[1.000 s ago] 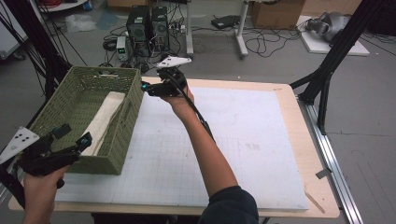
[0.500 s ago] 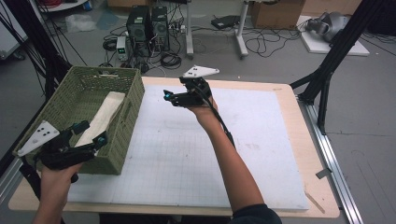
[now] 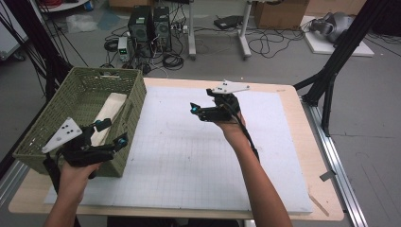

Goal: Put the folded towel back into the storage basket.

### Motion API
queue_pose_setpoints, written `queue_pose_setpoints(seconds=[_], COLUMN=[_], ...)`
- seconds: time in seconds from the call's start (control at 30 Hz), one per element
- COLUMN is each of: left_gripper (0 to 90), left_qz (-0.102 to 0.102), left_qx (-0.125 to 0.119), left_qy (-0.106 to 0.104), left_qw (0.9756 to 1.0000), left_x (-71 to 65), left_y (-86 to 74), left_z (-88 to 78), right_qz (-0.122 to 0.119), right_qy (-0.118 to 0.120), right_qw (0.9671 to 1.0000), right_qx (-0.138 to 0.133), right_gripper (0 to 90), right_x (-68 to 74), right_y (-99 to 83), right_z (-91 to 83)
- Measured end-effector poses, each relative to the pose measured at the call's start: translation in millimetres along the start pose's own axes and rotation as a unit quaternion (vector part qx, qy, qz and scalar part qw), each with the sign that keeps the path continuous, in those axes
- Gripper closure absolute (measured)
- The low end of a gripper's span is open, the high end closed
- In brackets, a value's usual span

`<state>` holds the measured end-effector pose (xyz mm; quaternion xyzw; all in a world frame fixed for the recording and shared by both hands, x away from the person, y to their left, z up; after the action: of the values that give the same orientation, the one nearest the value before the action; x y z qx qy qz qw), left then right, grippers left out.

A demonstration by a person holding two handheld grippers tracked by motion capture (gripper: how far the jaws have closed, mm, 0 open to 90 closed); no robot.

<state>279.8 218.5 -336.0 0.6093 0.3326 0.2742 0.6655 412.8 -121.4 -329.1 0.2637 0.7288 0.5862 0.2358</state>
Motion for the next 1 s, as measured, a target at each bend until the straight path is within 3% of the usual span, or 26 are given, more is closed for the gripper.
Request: queue_pose_setpoints(seconds=[0.13,0.37,0.7,1.0], left_gripper=[18.5,18.0,17.8,17.8], left_qz=[0.003,0.000,-0.005,-0.002], left_qx=[-0.009,0.004,0.013,0.025], left_qy=[-0.016,-0.042,-0.078,-0.092], left_qw=[0.9998,0.9991,0.9969,0.9954], left_x=[-7.2,-18.8,-33.9,-44.3], left_y=[-1.9,-8.3,-17.9,-29.2], left_z=[10.5,28.5,51.2,66.9], right_qz=[-0.010,0.000,0.008,0.021], right_qy=[-0.014,-0.038,-0.091,-0.118], right_qw=[0.9998,0.9993,0.9958,0.9927], right_qx=[0.003,-0.003,0.004,0.005], right_gripper=[19.3,19.3,19.4,19.4], right_x=[-2.9,-8.7,-20.9,-22.6], right_y=[-5.4,-17.8,-53.7,-77.5], right_z=[-19.2,-53.6,-111.4,-143.5])
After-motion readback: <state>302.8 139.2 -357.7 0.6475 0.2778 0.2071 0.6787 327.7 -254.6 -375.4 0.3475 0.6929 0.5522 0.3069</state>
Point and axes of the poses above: each handheld gripper's, and its own axes: z roughly forward along the jaws, y roughly out of its top, x roughly to its left, the point moved 3 cm from there along z, roughly forward along the jaws, and after that the axes turned 9 degrees about -x, right-handed, at the moved point
